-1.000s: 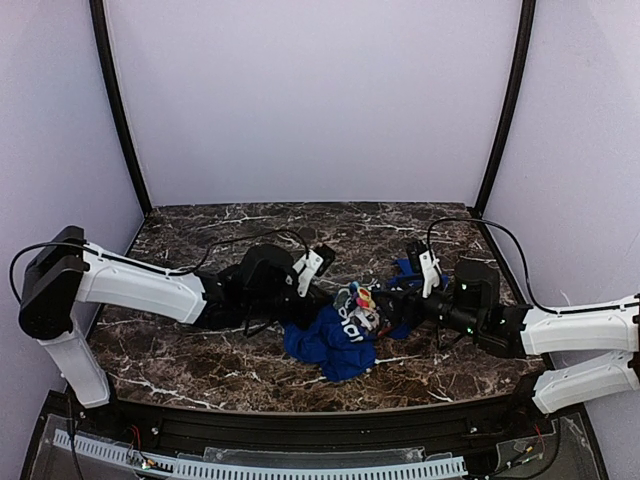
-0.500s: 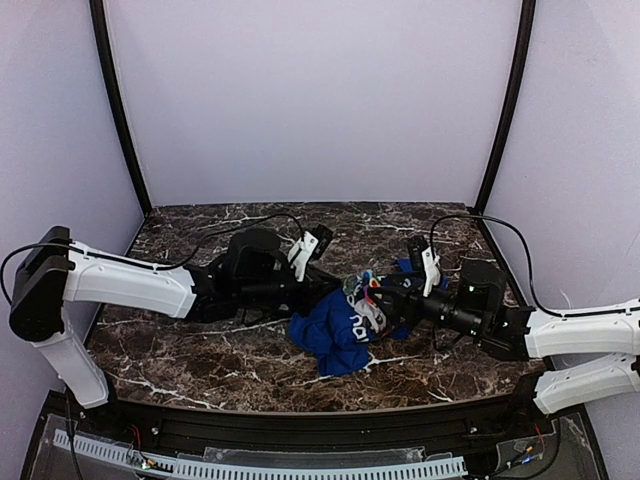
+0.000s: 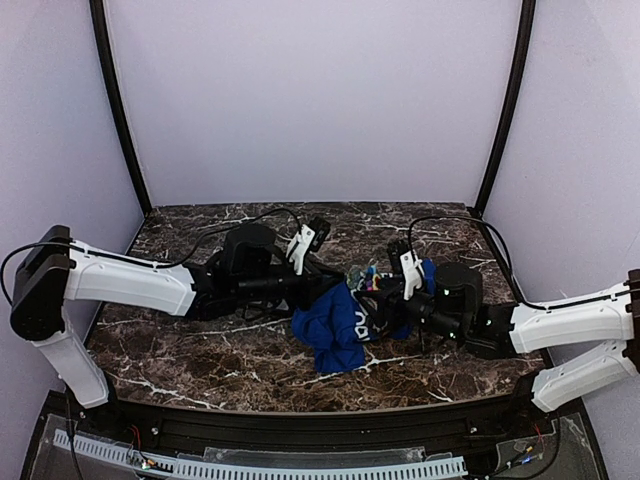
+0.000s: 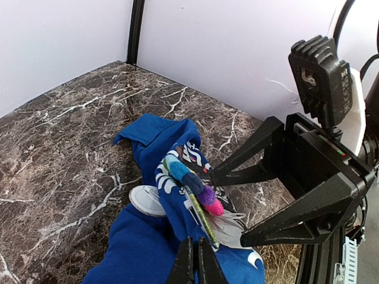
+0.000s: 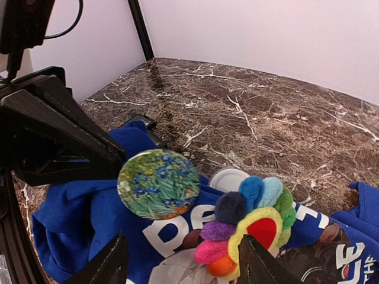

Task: Remove the brooch from the garment
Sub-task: Pick up the brooch from the crumpled clothing.

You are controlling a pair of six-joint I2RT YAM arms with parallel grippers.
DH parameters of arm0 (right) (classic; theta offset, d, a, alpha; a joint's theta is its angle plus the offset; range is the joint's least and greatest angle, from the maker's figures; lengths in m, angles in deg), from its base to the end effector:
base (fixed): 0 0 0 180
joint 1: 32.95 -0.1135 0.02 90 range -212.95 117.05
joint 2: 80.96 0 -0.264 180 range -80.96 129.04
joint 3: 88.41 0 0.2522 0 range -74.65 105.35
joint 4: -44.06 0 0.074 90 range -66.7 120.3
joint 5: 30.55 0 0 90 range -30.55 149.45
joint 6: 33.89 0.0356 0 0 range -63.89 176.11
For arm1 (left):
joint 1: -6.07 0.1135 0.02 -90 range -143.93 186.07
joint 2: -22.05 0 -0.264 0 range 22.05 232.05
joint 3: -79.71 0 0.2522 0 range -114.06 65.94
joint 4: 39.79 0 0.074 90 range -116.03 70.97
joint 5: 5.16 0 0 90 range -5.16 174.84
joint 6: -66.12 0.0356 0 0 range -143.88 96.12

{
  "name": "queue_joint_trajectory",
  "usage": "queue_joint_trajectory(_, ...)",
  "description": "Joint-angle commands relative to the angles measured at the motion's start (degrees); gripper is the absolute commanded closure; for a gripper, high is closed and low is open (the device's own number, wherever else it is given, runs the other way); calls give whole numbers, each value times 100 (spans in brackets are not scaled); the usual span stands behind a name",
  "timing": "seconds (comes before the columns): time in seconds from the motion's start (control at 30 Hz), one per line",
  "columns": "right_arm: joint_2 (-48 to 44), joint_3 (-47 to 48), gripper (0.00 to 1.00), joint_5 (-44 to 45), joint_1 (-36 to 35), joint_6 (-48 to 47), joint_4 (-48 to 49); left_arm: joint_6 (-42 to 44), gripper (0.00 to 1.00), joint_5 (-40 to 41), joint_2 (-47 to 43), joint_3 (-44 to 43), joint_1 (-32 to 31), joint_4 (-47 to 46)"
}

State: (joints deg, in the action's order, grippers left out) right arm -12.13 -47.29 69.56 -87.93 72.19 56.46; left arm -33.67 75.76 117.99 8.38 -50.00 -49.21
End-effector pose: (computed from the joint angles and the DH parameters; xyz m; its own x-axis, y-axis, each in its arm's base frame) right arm 0.1504 0.2037 0.2136 -0.3420 -0.0129 -0.9396 -0.6394 0.7360 0.2226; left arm 0.2085 -0.3200 0.2425 -0.2979 0.1420 -0.9440 0.8663 0.4556 -0.2048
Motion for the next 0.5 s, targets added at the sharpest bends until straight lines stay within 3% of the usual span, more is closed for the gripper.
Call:
queue_joint_trajectory(0.0, -16, 213, 38, 234, -232, -129, 67, -244, 99, -189, 33, 13, 103, -386)
queue_joint_trajectory(0.2, -1, 191, 46, -88, -276, 25, 314, -335, 99, -233, 115, -7, 131, -371)
queue_joint_trajectory(0.47, 710, 716, 52, 33, -434, 32, 271, -387, 99, -229, 111, 137, 125, -451)
